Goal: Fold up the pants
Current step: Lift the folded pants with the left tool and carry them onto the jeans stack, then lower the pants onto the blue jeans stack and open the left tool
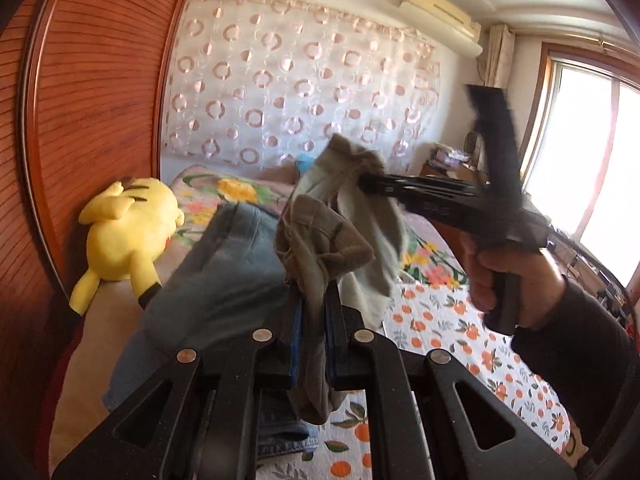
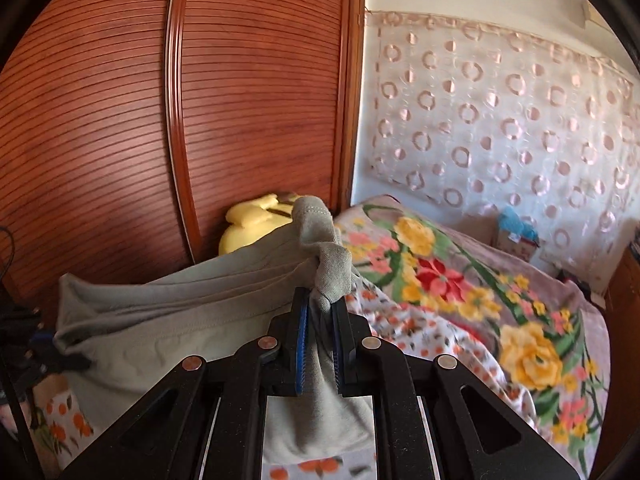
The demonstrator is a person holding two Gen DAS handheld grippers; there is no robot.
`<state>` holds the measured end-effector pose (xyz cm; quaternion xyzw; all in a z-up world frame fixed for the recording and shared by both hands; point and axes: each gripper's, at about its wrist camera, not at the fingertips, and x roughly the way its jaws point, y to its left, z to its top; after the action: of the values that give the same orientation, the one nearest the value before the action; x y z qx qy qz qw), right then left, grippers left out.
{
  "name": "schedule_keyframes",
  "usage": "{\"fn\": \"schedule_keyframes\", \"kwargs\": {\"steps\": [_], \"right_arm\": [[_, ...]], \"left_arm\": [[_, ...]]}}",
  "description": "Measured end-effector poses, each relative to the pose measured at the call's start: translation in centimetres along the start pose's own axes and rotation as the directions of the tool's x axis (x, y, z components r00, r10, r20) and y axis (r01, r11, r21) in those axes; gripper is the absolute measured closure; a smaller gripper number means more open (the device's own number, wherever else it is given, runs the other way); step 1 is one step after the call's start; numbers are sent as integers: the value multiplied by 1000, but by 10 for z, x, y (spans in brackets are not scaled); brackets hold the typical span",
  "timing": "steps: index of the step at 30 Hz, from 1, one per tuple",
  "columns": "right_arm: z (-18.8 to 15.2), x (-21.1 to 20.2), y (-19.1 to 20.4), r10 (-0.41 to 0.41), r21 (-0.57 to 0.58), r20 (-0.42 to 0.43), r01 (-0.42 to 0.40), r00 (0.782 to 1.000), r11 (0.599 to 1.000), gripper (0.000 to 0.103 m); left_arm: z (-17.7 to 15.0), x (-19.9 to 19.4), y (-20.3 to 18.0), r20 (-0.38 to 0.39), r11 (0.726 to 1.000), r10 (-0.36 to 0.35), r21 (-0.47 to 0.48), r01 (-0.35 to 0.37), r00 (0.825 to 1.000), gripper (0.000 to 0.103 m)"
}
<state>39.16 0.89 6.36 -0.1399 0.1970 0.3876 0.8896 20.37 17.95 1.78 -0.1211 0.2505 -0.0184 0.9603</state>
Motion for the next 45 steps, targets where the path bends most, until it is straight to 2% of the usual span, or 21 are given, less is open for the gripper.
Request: {"fn": "schedule_keyframes", "kwargs": {"steps": [6,10,12,15,17,18,20,25,28,30,32,34,38,41,45], "right_arm": [[6,30,4,55,-27,4,-55,998,998,92],[7,60,12,93,-23,-29,-94,995,995,92],[4,68,7,141,32,-29,-140,990,990,81],[1,71,-6,128,84,-29,-125,991,989,67],[-2,63,-19,108,115,1,-108,994,988,65],[-3,59,-22,100,119,11,-101,995,988,65],[-8,50,-29,109,113,22,-111,994,987,65],[-29,41,-23,157,86,-12,-156,987,984,65],[-41,45,-25,173,79,-56,-168,983,983,65],[-39,51,-29,171,85,-71,-165,983,983,65],[-36,56,-36,181,114,-77,-172,980,978,65],[-32,60,-40,173,116,-85,-163,981,980,65],[-28,79,-34,147,111,-114,-134,983,985,65],[-32,90,-34,149,125,-124,-134,981,983,65],[-36,86,-27,139,129,-105,-125,985,984,65]], "left_arm": [[-4,-8,16,6,998,8,-62,-8,1000,93],[-14,-7,33,-23,993,81,-86,-83,996,92],[-21,-3,43,-56,986,138,-91,-143,989,89],[-28,-2,57,-90,979,158,-116,-168,983,88],[-31,-7,61,-86,975,172,-124,-182,981,82],[-31,-10,62,-79,975,178,-123,-187,981,79],[-31,-17,61,-60,975,180,-122,-187,982,78],[-18,-26,42,-1,989,118,-94,-118,993,76],[-9,-16,30,2,995,88,-49,-87,996,76],[-2,-4,27,-24,997,74,-19,-75,997,76],[1,8,30,-53,993,117,14,-116,992,76],[-2,25,38,-115,990,141,37,-138,983,76],[-14,40,56,-173,982,188,31,-185,967,76],[-20,40,63,-177,984,179,5,-181,968,76],[-22,34,52,-160,981,192,37,-188,968,76]]}}
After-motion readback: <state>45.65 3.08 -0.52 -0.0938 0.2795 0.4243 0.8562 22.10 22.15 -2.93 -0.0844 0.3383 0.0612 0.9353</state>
